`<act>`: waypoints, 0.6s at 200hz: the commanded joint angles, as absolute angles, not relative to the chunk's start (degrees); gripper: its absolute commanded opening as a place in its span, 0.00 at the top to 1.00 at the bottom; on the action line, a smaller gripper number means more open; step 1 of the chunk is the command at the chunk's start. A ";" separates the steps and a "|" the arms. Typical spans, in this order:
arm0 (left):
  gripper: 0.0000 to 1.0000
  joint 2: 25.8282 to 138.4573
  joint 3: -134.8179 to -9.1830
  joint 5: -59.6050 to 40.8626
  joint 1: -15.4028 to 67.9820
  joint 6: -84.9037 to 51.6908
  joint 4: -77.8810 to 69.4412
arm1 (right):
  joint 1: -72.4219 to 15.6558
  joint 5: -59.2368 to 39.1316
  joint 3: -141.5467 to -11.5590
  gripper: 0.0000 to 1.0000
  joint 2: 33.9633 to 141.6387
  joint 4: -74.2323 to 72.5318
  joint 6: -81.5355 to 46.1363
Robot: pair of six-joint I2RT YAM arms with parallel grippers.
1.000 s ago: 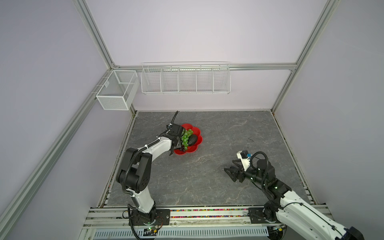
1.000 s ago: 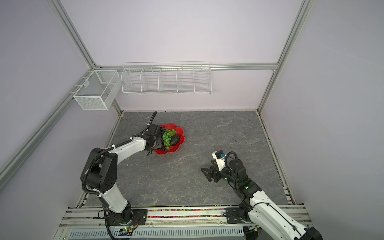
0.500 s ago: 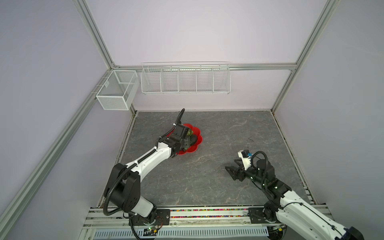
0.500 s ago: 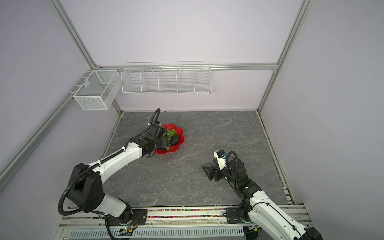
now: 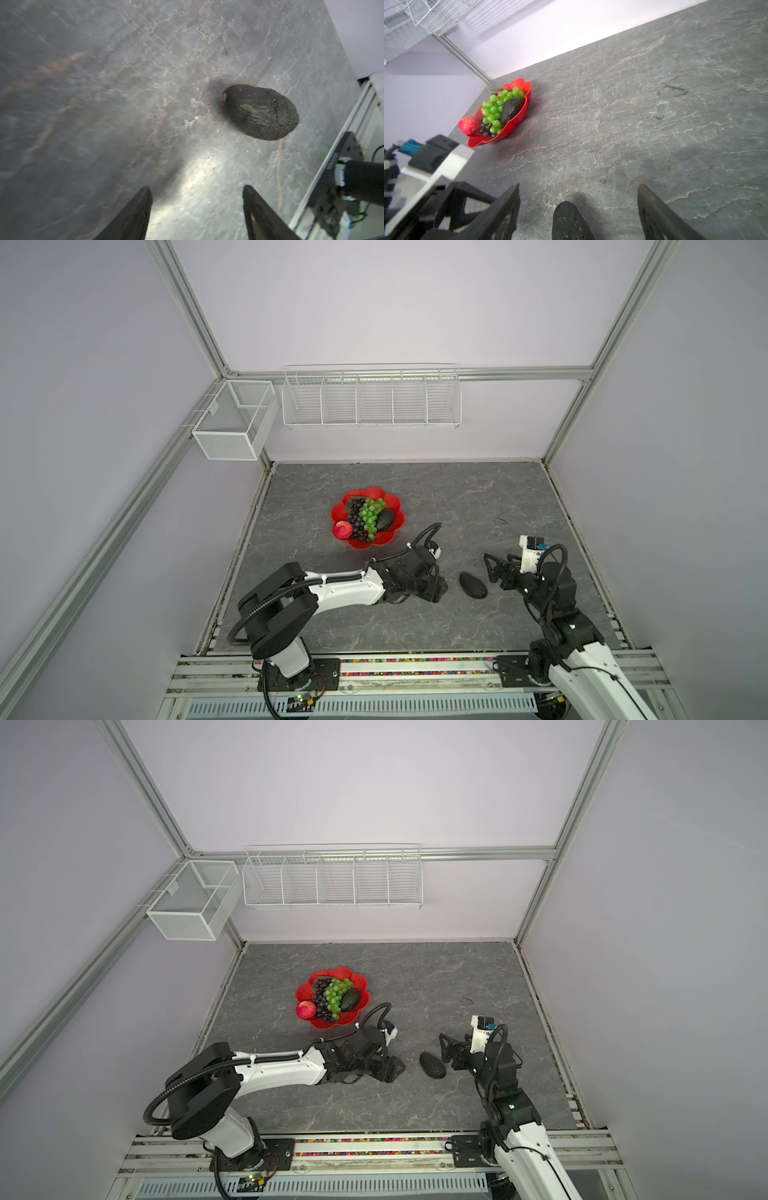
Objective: Place and organize the fake fruits in the fruit bowl
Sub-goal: 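Reach the left gripper to the dark avocado and grasp it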
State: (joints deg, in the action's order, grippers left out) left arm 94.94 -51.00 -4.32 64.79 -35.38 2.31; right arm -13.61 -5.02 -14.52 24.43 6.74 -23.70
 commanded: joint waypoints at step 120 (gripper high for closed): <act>0.30 116.62 -88.97 18.01 78.09 -92.95 32.08 | -12.13 10.32 -14.57 0.11 3.32 25.57 -25.25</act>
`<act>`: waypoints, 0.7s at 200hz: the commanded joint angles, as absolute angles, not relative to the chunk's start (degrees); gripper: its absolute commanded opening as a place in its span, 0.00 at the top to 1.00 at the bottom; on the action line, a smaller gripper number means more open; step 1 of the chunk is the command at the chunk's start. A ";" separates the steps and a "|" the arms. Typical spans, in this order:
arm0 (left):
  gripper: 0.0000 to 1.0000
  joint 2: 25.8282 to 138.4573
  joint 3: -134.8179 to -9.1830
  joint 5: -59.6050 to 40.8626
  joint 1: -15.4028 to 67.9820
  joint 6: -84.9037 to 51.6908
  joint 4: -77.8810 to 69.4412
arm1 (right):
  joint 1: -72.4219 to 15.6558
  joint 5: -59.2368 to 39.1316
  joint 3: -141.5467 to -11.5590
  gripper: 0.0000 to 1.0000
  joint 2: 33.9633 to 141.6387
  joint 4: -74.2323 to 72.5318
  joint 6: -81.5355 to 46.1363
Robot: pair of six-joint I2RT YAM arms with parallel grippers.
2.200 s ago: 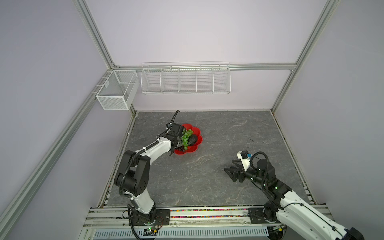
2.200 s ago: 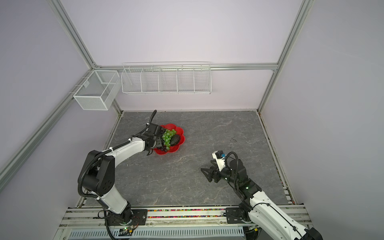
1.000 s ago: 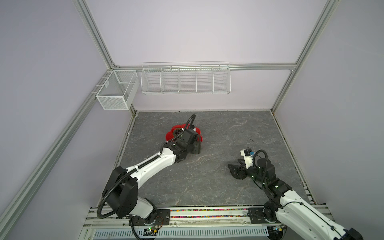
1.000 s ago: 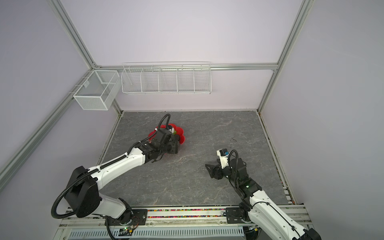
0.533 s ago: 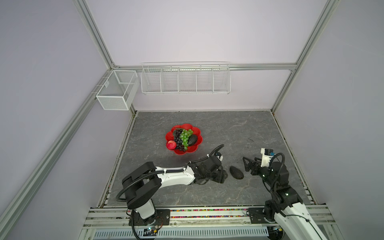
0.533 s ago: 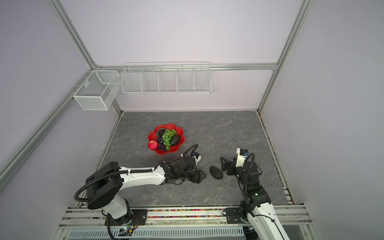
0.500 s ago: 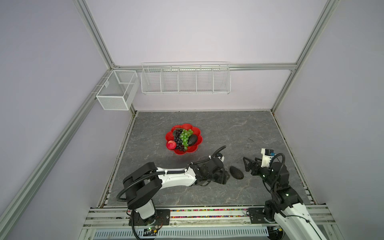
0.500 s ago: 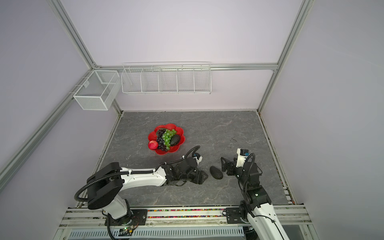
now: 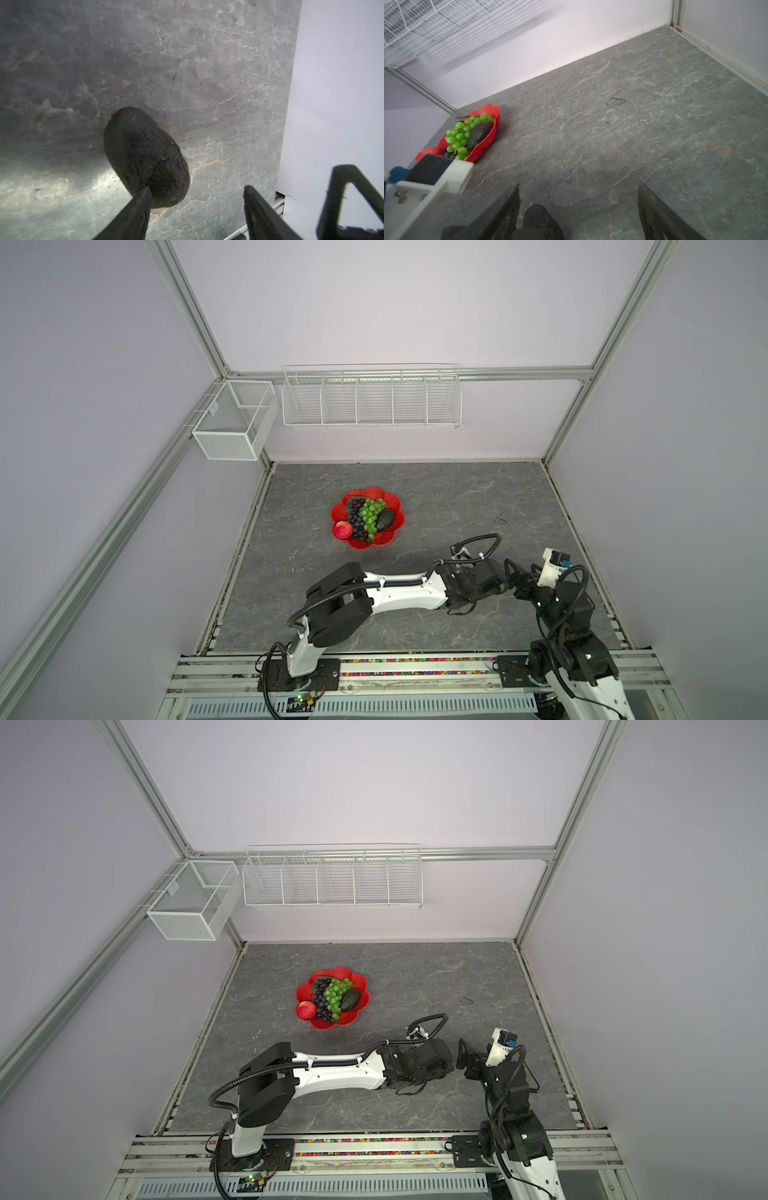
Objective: Place and organize the fake fruits in the fruit bowl
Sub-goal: 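Reach the left gripper to the dark avocado and grasp it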
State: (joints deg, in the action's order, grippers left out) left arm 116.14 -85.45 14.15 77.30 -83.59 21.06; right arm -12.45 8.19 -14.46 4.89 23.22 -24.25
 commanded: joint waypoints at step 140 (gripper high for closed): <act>0.32 127.76 -97.91 16.26 73.57 -90.92 39.25 | -12.09 8.61 -14.50 0.11 4.64 24.34 -24.87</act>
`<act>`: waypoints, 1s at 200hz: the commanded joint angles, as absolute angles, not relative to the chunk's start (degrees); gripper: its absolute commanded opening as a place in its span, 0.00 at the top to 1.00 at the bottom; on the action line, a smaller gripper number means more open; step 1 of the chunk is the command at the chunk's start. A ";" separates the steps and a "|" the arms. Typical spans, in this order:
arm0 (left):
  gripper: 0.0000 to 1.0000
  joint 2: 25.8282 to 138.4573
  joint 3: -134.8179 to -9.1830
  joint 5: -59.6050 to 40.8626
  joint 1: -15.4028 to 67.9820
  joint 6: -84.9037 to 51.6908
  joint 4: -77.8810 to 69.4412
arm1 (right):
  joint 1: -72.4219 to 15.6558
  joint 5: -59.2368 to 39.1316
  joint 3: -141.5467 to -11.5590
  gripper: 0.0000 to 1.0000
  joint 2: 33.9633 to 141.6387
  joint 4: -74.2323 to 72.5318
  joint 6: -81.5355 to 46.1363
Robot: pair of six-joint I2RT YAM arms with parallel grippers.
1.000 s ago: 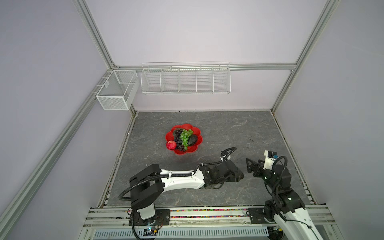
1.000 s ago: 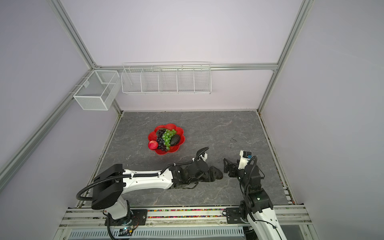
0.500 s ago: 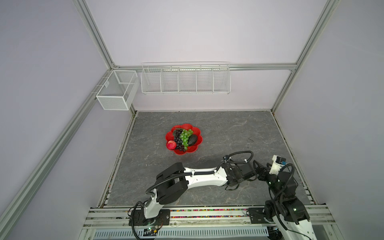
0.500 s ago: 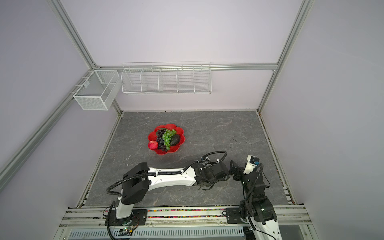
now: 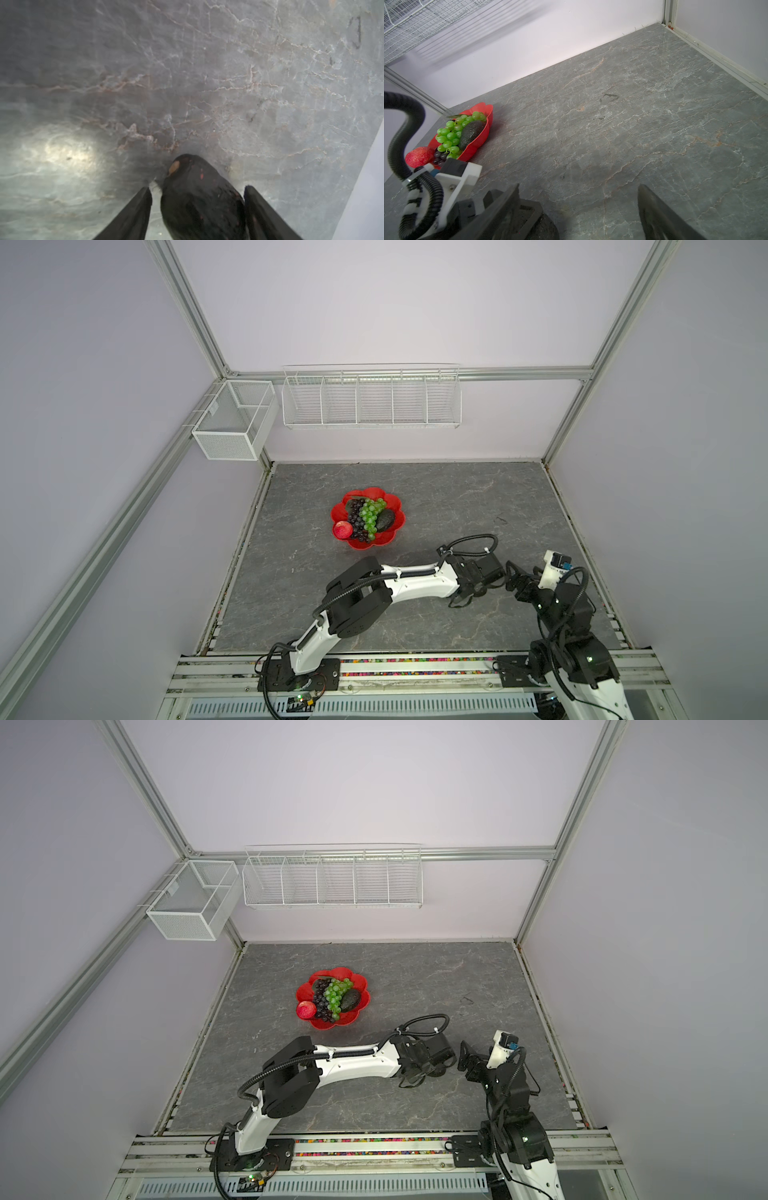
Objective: Place and organize the fake fruits in the fruit bowl
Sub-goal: 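Reach the left gripper to the dark avocado and grasp it, then carry the avocado with the left gripper into the red bowl and release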
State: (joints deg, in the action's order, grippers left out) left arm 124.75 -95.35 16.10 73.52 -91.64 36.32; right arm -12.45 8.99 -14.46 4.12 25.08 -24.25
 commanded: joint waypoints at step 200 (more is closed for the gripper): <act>0.50 104.87 -83.72 35.83 63.08 -69.72 39.07 | -13.20 -23.35 -10.08 0.11 21.11 -3.81 -23.31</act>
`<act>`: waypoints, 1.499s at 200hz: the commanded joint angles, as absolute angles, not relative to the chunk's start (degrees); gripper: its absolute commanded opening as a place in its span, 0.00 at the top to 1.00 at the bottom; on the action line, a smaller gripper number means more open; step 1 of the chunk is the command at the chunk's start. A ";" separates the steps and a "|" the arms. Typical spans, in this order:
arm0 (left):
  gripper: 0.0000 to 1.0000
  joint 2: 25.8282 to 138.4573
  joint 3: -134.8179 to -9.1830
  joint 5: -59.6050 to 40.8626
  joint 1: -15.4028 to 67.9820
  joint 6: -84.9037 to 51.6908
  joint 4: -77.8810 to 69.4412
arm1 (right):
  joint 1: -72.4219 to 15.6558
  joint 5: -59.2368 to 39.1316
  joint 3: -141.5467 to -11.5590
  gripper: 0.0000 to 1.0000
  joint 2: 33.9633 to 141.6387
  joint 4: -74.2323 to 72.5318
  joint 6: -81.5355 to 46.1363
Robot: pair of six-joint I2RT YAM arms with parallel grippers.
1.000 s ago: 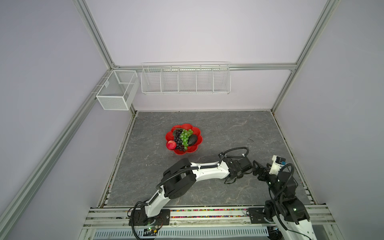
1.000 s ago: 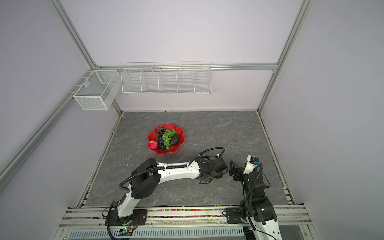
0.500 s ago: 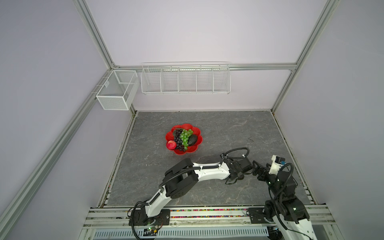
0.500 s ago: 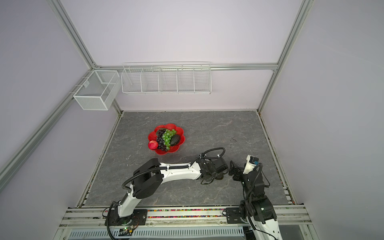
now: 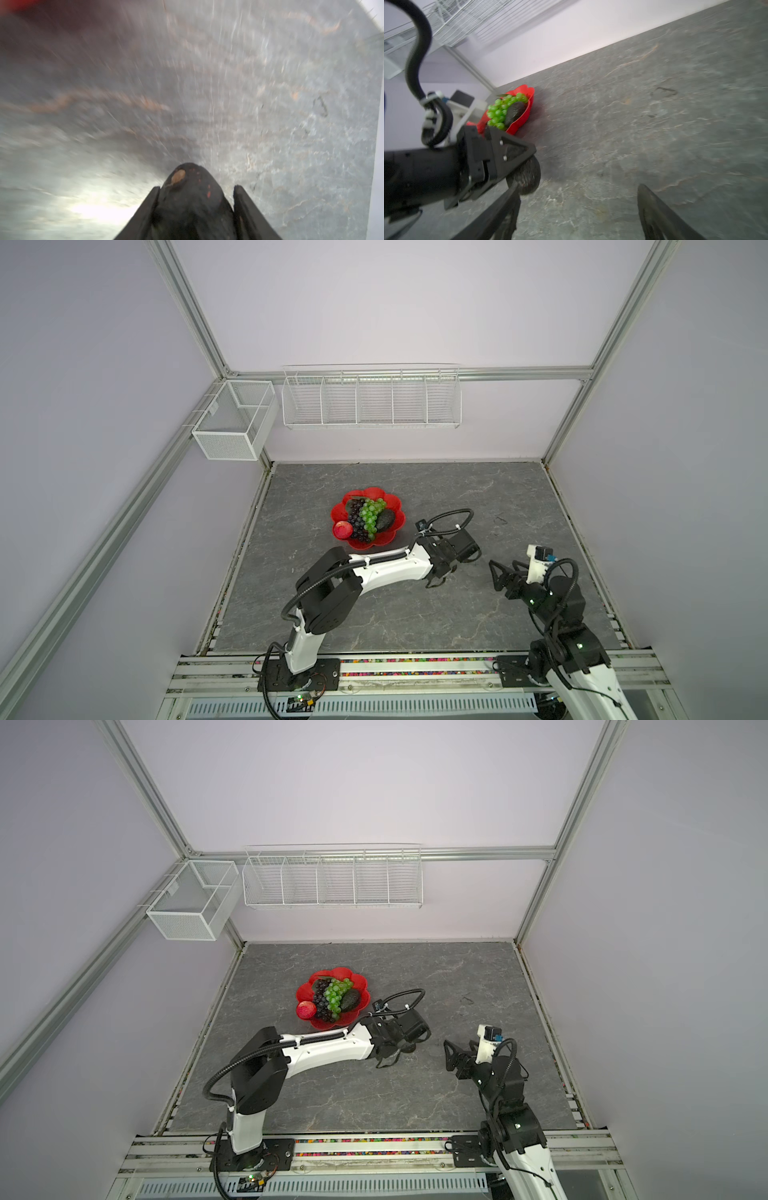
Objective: Place and organize the fake fruits in the fruit bowl
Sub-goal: 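Carry the avocado with the left gripper into the red bowl and release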
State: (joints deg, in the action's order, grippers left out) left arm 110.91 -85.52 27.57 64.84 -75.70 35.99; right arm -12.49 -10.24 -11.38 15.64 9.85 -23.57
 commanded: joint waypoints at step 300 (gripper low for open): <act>0.49 108.31 -79.85 35.89 39.37 -47.63 38.81 | -29.79 -26.18 -12.53 0.11 34.23 -11.90 -13.86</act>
